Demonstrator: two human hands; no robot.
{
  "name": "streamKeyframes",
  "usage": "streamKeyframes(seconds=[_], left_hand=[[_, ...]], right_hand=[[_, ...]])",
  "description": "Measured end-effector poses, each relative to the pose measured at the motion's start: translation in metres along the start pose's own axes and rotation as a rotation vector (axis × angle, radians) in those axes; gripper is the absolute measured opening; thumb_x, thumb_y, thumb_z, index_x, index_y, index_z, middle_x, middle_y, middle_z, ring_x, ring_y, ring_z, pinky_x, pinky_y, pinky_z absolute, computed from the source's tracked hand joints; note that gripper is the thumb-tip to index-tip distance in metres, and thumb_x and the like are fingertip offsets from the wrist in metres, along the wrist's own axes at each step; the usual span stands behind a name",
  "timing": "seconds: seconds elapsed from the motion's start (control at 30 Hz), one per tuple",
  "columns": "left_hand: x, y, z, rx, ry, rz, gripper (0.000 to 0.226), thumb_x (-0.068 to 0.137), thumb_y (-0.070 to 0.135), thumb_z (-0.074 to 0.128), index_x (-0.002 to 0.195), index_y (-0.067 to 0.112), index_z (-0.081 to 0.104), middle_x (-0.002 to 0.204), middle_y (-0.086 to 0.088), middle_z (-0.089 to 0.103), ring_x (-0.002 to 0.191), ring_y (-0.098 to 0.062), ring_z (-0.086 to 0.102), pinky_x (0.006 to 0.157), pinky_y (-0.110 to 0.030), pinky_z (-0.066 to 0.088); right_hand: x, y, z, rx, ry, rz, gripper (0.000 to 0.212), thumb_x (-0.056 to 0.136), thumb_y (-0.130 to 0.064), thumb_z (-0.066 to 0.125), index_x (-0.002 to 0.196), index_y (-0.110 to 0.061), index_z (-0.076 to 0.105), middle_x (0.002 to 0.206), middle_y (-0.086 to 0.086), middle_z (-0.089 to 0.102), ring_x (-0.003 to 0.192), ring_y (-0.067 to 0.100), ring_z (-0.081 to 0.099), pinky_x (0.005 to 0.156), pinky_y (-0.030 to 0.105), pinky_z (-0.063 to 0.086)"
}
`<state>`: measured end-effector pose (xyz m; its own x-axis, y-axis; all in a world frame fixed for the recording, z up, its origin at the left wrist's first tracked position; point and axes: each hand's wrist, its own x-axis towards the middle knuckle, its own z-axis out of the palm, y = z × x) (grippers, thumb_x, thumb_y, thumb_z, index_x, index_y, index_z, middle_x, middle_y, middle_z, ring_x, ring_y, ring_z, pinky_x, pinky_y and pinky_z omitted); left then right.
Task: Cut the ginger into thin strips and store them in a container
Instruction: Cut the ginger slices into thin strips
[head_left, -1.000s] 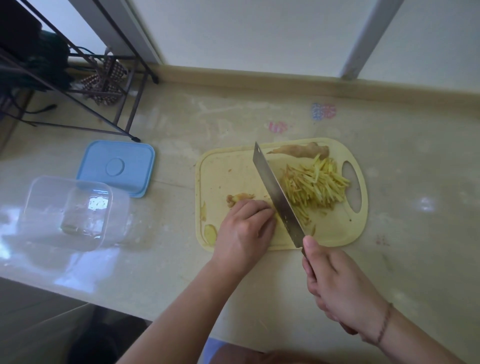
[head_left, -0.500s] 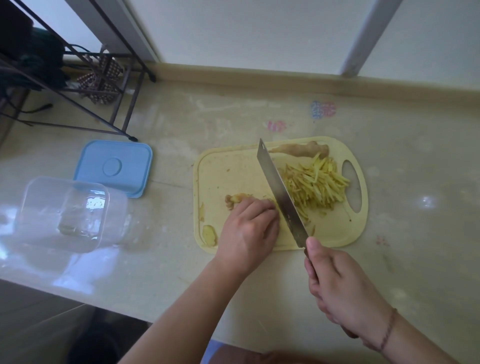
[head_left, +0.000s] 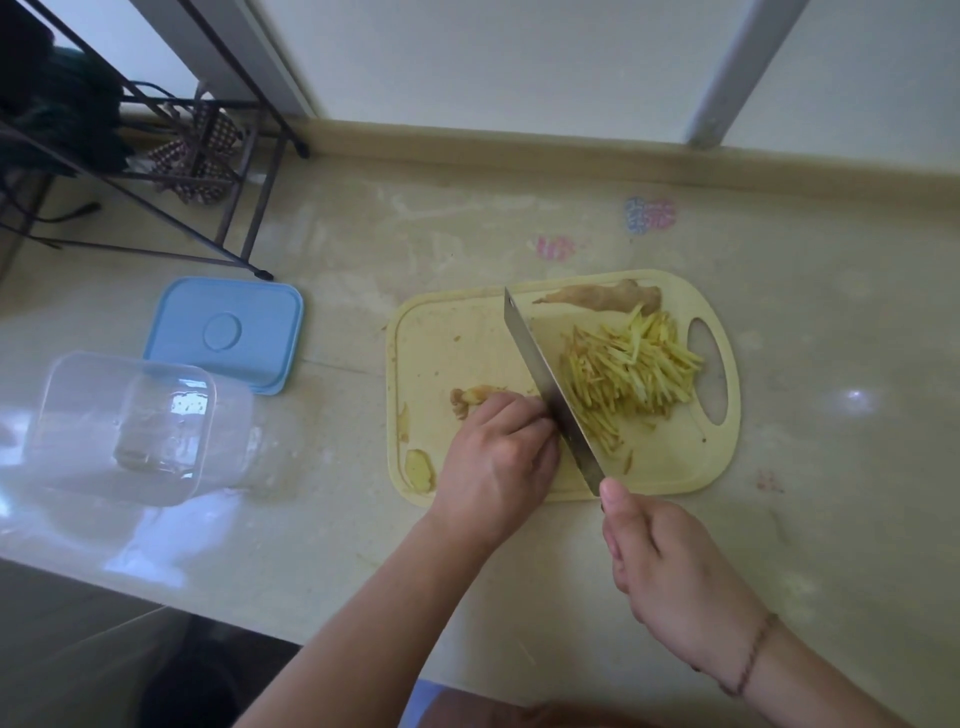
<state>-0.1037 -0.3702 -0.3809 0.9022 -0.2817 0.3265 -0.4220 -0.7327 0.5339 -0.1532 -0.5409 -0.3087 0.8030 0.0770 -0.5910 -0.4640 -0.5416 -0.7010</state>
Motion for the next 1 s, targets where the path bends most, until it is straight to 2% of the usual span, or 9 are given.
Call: streamKeyframes(seconds=[0.07, 0.13, 0.2, 0.3, 0.4, 0.53, 0.67, 0.77, 1.0], left_hand=[[0.001, 0.0, 0.0, -0.004, -0.006, 0.004, 0.014, 0.093, 0.005, 0.064, 0.084, 0.002, 0.075, 0.096, -0.008, 0.072, 0.084, -0.028, 0.064, 0.079, -0.038, 0.054], [0.002, 0.001, 0.0, 0.006, -0.001, 0.009, 0.016, 0.092, 0.006, 0.064, 0.083, 0.002, 0.075, 0.095, -0.008, 0.073, 0.083, -0.028, 0.065, 0.08, -0.036, 0.054], [0.002, 0.004, -0.003, -0.003, 0.001, -0.002, 0.011, 0.09, 0.005, 0.068, 0.084, 0.003, 0.076, 0.094, -0.008, 0.073, 0.082, -0.027, 0.065, 0.08, -0.035, 0.054], [-0.002, 0.002, -0.012, -0.055, 0.035, -0.038, 0.006, 0.088, 0.005, 0.073, 0.091, 0.001, 0.078, 0.098, -0.008, 0.074, 0.089, -0.024, 0.066, 0.084, -0.031, 0.054], [-0.015, -0.005, -0.019, -0.02, 0.101, -0.08, 0.009, 0.09, 0.009, 0.071, 0.09, 0.003, 0.078, 0.099, -0.006, 0.074, 0.094, -0.024, 0.066, 0.088, -0.035, 0.053], [-0.023, -0.008, -0.015, 0.051, 0.084, -0.068, 0.006, 0.089, 0.013, 0.073, 0.089, 0.01, 0.078, 0.097, 0.001, 0.073, 0.093, -0.027, 0.066, 0.082, -0.042, 0.05], [-0.019, -0.003, -0.01, 0.068, 0.089, -0.065, 0.002, 0.085, 0.01, 0.078, 0.086, 0.01, 0.077, 0.096, 0.002, 0.073, 0.092, -0.026, 0.064, 0.081, -0.039, 0.048], [-0.016, -0.003, -0.007, 0.078, 0.091, -0.06, 0.002, 0.085, 0.01, 0.075, 0.085, 0.011, 0.077, 0.095, 0.003, 0.073, 0.091, -0.025, 0.063, 0.079, -0.039, 0.048], [-0.014, -0.002, -0.002, 0.086, 0.127, -0.049, 0.007, 0.084, 0.008, 0.073, 0.079, 0.012, 0.077, 0.09, 0.003, 0.074, 0.09, -0.02, 0.064, 0.081, -0.035, 0.045]], right_hand=[[0.008, -0.003, 0.001, 0.003, -0.019, 0.004, 0.07, 0.082, -0.08, 0.019, 0.062, -0.017, 0.04, 0.041, -0.008, 0.044, 0.041, 0.008, 0.042, 0.049, 0.024, 0.031], [0.019, -0.011, -0.002, 0.066, -0.054, 0.028, 0.066, 0.078, -0.079, 0.022, 0.064, -0.016, 0.039, 0.039, -0.008, 0.039, 0.033, 0.006, 0.036, 0.04, 0.016, 0.028], [0.022, -0.017, -0.008, 0.151, -0.088, 0.058, 0.062, 0.083, -0.075, 0.027, 0.066, -0.016, 0.038, 0.043, -0.007, 0.035, 0.033, 0.006, 0.028, 0.034, 0.015, 0.025], [0.013, -0.016, -0.016, 0.222, -0.114, 0.061, 0.059, 0.09, -0.069, 0.032, 0.065, -0.016, 0.038, 0.048, 0.0, 0.032, 0.037, 0.014, 0.025, 0.036, 0.019, 0.024], [0.0, -0.011, -0.015, 0.199, -0.092, 0.068, 0.061, 0.086, -0.073, 0.031, 0.064, -0.016, 0.039, 0.048, 0.0, 0.035, 0.037, 0.012, 0.028, 0.036, 0.018, 0.025], [-0.007, -0.006, -0.004, 0.143, -0.094, 0.055, 0.062, 0.08, -0.074, 0.028, 0.063, -0.016, 0.04, 0.042, -0.006, 0.042, 0.033, 0.003, 0.037, 0.036, 0.014, 0.033], [-0.008, -0.002, 0.005, 0.093, -0.067, 0.046, 0.075, 0.083, -0.088, 0.027, 0.062, -0.017, 0.04, 0.042, -0.007, 0.043, 0.035, 0.005, 0.04, 0.037, 0.016, 0.033], [-0.006, 0.001, 0.007, 0.059, -0.054, 0.029, 0.072, 0.071, -0.086, 0.022, 0.061, -0.016, 0.039, 0.042, -0.008, 0.042, 0.036, 0.006, 0.04, 0.038, 0.017, 0.032], [-0.001, 0.005, 0.017, 0.032, -0.026, -0.002, 0.072, 0.073, -0.086, 0.019, 0.064, -0.017, 0.039, 0.044, -0.007, 0.04, 0.038, 0.008, 0.037, 0.043, 0.016, 0.026]])
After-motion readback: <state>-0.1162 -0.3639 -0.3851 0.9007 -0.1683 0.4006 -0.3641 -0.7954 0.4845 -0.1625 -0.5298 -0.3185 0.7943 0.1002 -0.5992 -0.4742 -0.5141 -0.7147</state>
